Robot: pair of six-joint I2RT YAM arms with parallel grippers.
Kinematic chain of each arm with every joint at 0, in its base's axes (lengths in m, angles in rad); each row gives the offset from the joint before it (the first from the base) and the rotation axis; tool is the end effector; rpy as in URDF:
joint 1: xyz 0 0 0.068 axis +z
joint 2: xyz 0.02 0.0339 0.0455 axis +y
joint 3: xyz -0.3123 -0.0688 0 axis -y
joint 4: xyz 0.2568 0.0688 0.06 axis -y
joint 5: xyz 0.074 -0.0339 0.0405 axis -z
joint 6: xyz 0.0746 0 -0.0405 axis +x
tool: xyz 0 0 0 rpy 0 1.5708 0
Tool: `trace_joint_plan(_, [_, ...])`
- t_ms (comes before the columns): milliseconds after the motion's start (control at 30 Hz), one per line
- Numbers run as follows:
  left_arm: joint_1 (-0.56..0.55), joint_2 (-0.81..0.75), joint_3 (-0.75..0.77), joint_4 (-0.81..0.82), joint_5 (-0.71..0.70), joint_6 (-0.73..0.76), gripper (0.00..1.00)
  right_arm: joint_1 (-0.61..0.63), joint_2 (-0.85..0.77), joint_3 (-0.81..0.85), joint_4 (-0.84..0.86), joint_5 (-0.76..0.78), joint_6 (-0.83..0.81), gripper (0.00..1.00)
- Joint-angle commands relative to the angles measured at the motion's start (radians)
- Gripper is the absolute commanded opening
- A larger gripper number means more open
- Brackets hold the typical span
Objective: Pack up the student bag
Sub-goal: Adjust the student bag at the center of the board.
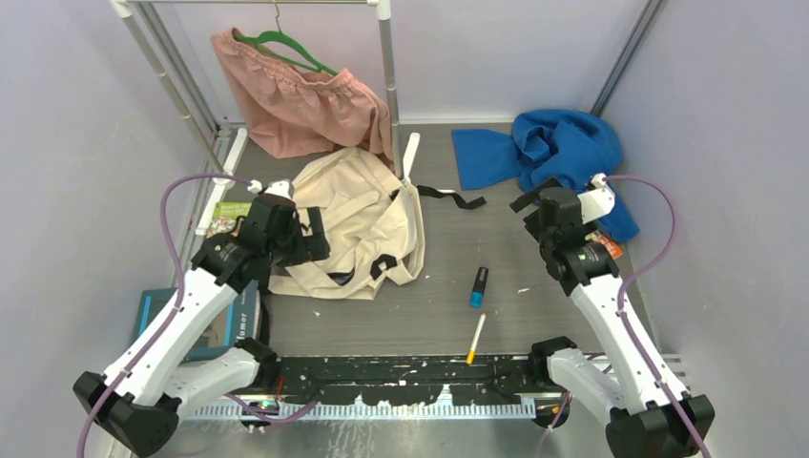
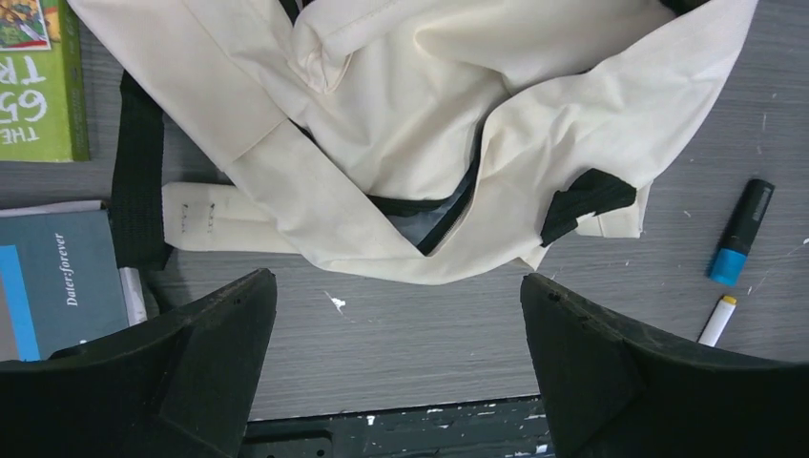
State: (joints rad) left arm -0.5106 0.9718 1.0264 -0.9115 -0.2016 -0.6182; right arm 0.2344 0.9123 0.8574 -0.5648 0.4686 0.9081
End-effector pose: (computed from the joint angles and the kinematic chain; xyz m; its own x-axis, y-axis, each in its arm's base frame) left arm 0.1760 -0.0815 0.3342 -0.7486 -0.2315 -0.6213 -0.0852 0.9629 -0.2562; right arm 0.2053 0.0144 0.3247 -0.2290 0.6684 -0.7076 0.5379 0.6928 0.4804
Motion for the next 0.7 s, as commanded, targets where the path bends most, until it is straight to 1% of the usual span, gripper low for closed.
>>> trace_joint_plan(0, [0.001, -0.052, 0.003, 0.038, -0.051, 0.006, 1.00, 0.001, -0.074, -0.004, 0.116, -0.019, -0.043, 1.00])
trace_joint_plan(100, [0.001, -0.065, 0.001, 0.037, -0.061, 0.006, 1.00, 0.001, -0.062, 0.004, 0.131, -0.104, -0.118, 1.00])
trace_joint_plan(167, [0.001, -0.074, -0.005, 0.040, -0.055, 0.009, 1.00, 0.002, -0.031, 0.029, 0.102, -0.140, -0.159, 1.00])
trace_joint_plan(267, [0.001, -0.096, -0.028, 0.050, -0.065, 0.003, 1.00, 0.003, -0.006, 0.048, 0.078, -0.168, -0.178, 1.00])
trace_joint_plan(333, [0.002, -0.104, -0.038, 0.051, -0.062, 0.004, 1.00, 0.002, -0.027, 0.026, 0.111, -0.190, -0.181, 1.00])
trace_joint_plan(400, [0.001, -0.109, -0.043, 0.058, -0.030, 0.026, 1.00, 0.002, -0.052, -0.008, 0.147, -0.211, -0.184, 1.00])
trace_joint_plan(433, [0.001, -0.109, -0.046, 0.070, 0.013, 0.044, 1.00, 0.002, -0.058, -0.016, 0.156, -0.221, -0.183, 1.00])
trace_joint_plan(533, [-0.004, -0.096, -0.058, 0.085, 0.089, 0.059, 1.00, 0.002, -0.026, -0.002, 0.139, -0.258, -0.178, 1.00])
trace_joint_plan(600, [-0.022, -0.082, -0.068, 0.087, 0.104, 0.045, 1.00, 0.002, 0.006, 0.020, 0.110, -0.282, -0.172, 1.00])
trace_joint_plan(667, [-0.064, -0.071, -0.085, 0.096, 0.096, 0.019, 1.00, 0.002, 0.023, 0.027, 0.100, -0.313, -0.170, 1.00])
